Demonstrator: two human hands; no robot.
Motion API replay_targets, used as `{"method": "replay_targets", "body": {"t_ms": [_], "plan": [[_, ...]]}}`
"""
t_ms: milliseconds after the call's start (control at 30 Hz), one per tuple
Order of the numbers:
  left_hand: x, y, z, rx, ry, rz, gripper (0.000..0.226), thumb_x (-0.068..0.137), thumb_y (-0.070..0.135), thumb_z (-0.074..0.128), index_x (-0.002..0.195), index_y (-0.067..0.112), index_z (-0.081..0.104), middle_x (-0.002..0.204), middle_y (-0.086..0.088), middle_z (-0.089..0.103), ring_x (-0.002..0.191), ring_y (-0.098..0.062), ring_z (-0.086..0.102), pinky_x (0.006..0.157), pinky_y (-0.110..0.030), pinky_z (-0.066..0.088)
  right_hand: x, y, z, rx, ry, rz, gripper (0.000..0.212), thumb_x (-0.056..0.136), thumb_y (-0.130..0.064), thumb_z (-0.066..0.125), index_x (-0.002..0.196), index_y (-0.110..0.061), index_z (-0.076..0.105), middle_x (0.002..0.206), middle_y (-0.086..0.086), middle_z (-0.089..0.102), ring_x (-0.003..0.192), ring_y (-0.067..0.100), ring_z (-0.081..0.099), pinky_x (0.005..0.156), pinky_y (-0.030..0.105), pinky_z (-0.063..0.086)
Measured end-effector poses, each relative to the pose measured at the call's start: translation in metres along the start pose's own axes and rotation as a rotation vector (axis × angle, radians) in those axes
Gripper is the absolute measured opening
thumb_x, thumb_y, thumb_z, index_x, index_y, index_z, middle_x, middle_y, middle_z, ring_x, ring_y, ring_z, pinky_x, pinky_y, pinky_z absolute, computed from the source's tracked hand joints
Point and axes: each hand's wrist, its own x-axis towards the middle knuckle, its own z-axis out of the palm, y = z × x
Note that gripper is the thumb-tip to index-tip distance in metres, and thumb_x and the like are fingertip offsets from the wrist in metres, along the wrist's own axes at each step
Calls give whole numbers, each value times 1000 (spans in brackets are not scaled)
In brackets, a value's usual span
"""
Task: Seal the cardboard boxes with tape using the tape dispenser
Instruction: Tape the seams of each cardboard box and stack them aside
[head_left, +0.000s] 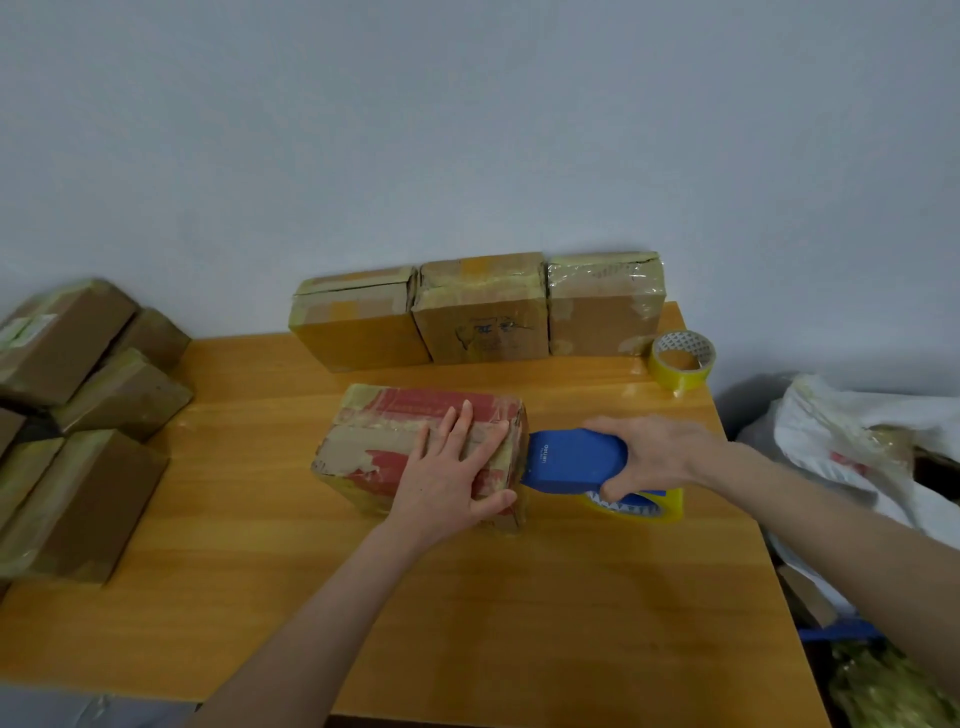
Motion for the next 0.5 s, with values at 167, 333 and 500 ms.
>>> {"method": "replay_targets", "body": {"t_ms": [167, 333, 500], "plan": [[2, 1, -1, 11, -11, 4, 81, 67, 87, -6, 137, 49, -25, 150, -1, -30, 147, -24, -17, 118, -45, -8, 11, -5, -18, 35, -80, -15, 82, 69, -47, 74, 140, -42, 35, 110, -11, 54, 99, 17, 54, 82, 32, 51], [-1, -1, 2, 13, -20, -3, 79, 70, 82, -2, 138, 49, -23, 156, -4, -25, 147, -24, -17, 119, -46, -8, 25, -8, -15, -43, -139, 0, 78, 48, -63, 63, 122, -45, 49, 91, -13, 61, 88, 18, 61, 68, 31, 50], [1, -3, -1, 21, -24, -21, 79, 70, 82, -4, 138, 49, -25, 158, -7, -22, 147, -24, -18, 119, -47, -6, 19, 9, -13, 126, -60, 52, 81, 48, -60, 65, 126, -40, 50, 99, -14, 65, 89, 11, 62, 81, 34, 55]]}}
